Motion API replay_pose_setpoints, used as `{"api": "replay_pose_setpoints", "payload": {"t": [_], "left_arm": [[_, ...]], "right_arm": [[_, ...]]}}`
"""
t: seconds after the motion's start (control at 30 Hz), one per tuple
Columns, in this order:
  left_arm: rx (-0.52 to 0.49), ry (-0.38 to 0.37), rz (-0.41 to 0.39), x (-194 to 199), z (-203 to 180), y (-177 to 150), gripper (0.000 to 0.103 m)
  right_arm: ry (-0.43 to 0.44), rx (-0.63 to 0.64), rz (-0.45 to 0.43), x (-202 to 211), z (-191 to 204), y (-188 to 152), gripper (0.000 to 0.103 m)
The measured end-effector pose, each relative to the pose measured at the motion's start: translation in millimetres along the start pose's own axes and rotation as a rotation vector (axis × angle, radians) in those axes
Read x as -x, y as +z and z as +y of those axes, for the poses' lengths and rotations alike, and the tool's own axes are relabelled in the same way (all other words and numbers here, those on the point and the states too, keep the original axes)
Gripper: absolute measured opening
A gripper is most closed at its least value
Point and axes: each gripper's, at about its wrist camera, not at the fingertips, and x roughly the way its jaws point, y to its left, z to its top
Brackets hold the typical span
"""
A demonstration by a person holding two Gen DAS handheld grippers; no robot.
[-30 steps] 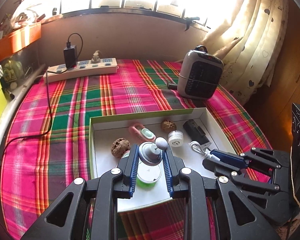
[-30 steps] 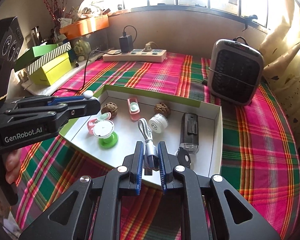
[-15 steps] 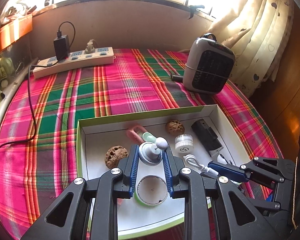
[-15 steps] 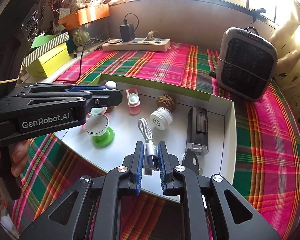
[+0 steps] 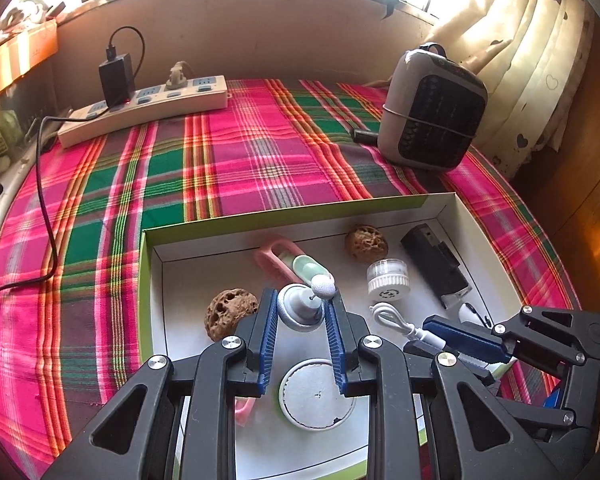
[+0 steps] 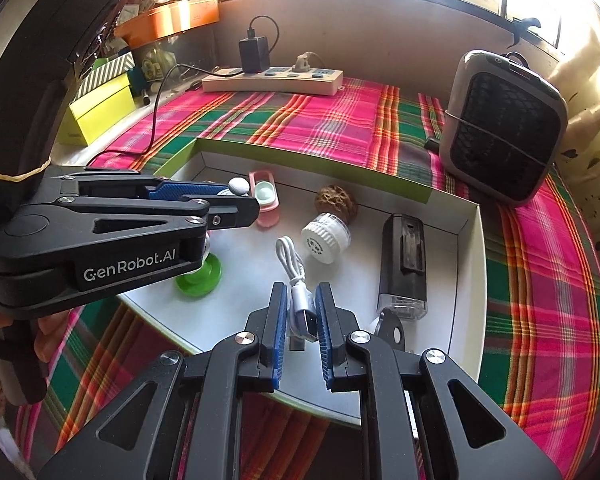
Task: Organize objects
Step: 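Open left tool to release the stand while right tool drops the cable in the box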
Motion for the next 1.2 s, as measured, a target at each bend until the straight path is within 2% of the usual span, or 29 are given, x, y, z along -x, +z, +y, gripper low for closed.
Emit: {"api": "replay_pose_setpoints", "payload": {"t": [1.2], "left_arm": [[-0.017, 0.013, 0.050, -12, -4, -2, 0.023]], "right_arm": [[-0.016, -0.004, 0.019, -7, 0, 1, 0.016]]}}
